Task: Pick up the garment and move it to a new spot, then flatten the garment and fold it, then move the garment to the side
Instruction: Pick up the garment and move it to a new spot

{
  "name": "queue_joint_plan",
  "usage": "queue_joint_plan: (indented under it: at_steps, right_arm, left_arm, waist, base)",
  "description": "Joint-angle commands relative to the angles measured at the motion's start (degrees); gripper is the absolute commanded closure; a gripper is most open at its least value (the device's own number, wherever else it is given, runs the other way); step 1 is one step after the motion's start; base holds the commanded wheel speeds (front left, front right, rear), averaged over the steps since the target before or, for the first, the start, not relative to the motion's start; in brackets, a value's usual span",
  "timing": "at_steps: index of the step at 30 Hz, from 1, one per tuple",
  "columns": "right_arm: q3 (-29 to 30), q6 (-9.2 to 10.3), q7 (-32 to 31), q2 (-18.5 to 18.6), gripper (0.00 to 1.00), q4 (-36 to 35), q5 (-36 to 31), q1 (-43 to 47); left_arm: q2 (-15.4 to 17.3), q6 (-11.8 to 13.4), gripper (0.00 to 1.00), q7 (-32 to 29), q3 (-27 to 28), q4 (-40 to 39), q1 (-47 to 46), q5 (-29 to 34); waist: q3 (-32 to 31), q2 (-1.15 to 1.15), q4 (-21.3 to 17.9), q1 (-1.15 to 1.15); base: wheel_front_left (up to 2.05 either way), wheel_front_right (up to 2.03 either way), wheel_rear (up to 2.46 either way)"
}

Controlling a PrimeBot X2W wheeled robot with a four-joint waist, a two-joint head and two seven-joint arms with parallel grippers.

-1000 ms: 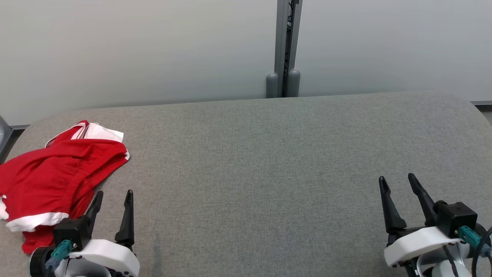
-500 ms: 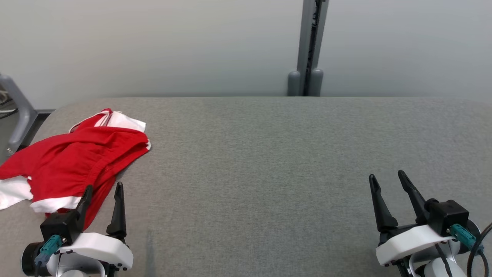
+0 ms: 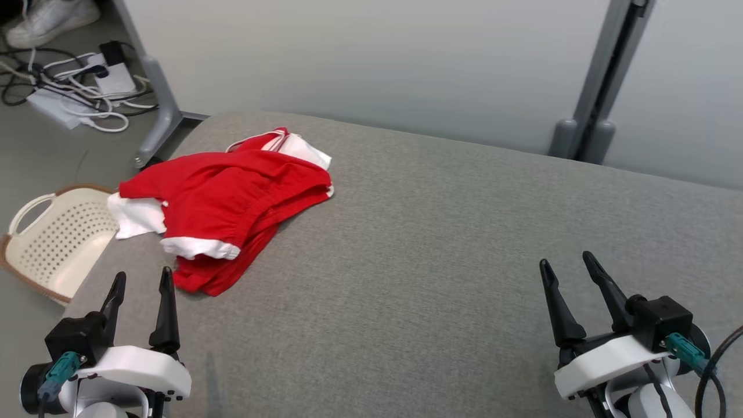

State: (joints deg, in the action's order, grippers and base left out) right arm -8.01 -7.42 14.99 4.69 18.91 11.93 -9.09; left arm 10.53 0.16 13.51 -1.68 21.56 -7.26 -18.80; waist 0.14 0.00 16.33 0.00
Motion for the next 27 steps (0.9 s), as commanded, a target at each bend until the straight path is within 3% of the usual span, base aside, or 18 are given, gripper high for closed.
queue_joint_plan:
  at_steps: [1, 11, 27]
  right_arm:
    - [-0.3, -0.12, 0.3, 0.3, 0.00, -0.4, 0.1, -0.6]
    - [-1.5, -0.12, 0.3, 0.3, 0.00, -0.8, -0.4, -0.8]
    - [-1.2, -0.12, 0.3, 0.4, 0.00, -1.3, -0.6, -0.3]
  left_arm:
    - [0.5, 0.2, 0.00, 0.4, 0.4, 0.0, -0.3, -0.5]
    - [0.9, 0.3, 0.00, 1.0, 0.6, 0.4, 0.2, -0.7]
    - [0.9, 0.7, 0.00, 1.3, -0.2, 1.1, -0.4, -0.7]
  waist:
    - [0.4, 0.00, 3.8, 0.00]
    - [0.5, 0.00, 8.0, 0.00]
    - [0.3, 0.00, 7.9, 0.00]
  base:
    - [0.00, 0.00, 0.00]
    - [0.00, 0.00, 0.00]
    - [0.00, 0.00, 0.00]
